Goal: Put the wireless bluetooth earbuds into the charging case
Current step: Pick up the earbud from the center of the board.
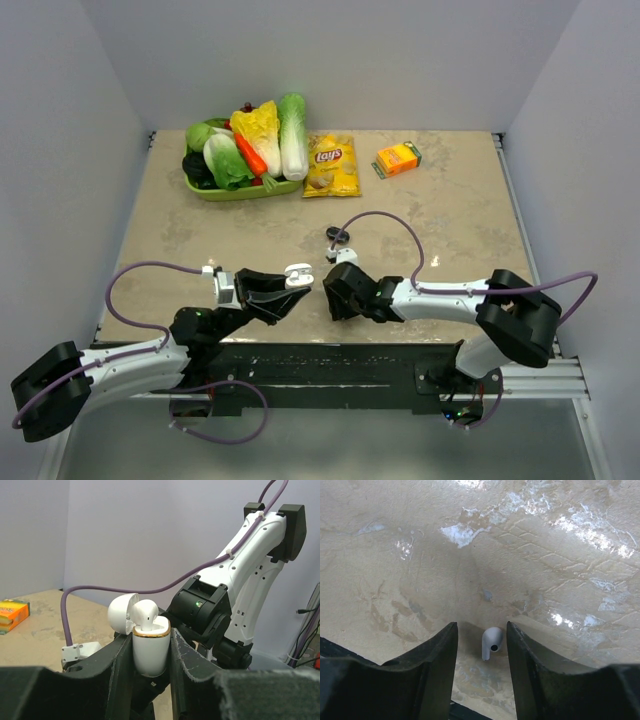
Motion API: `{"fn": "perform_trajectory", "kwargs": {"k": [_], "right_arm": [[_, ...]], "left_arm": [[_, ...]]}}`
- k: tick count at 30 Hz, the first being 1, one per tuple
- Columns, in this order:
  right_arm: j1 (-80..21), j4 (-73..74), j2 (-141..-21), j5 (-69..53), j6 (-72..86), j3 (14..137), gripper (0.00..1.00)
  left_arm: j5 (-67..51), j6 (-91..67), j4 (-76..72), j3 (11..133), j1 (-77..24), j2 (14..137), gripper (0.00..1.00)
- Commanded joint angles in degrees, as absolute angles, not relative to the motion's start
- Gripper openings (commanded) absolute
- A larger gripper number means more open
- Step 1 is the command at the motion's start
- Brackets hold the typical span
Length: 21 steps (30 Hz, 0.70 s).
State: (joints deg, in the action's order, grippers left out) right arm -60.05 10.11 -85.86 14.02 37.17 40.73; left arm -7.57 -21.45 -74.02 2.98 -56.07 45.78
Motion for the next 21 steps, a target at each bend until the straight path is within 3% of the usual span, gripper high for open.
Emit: {"fn": "perform_trajectory", "kwargs": {"k": [1, 21], "right_arm": [[-60.4, 12.6, -86.3, 15.2, 37.6, 38.8, 0.49], [-64.1, 19.3, -87.4, 22.4, 38.1, 40.9, 0.45]], "left_arm": [[-6.9, -20.8, -82.3, 1.5, -56.5, 45.7, 0.0], [-6.9, -21.4, -83.0, 1.2, -56.6, 45.8, 0.0]]}}
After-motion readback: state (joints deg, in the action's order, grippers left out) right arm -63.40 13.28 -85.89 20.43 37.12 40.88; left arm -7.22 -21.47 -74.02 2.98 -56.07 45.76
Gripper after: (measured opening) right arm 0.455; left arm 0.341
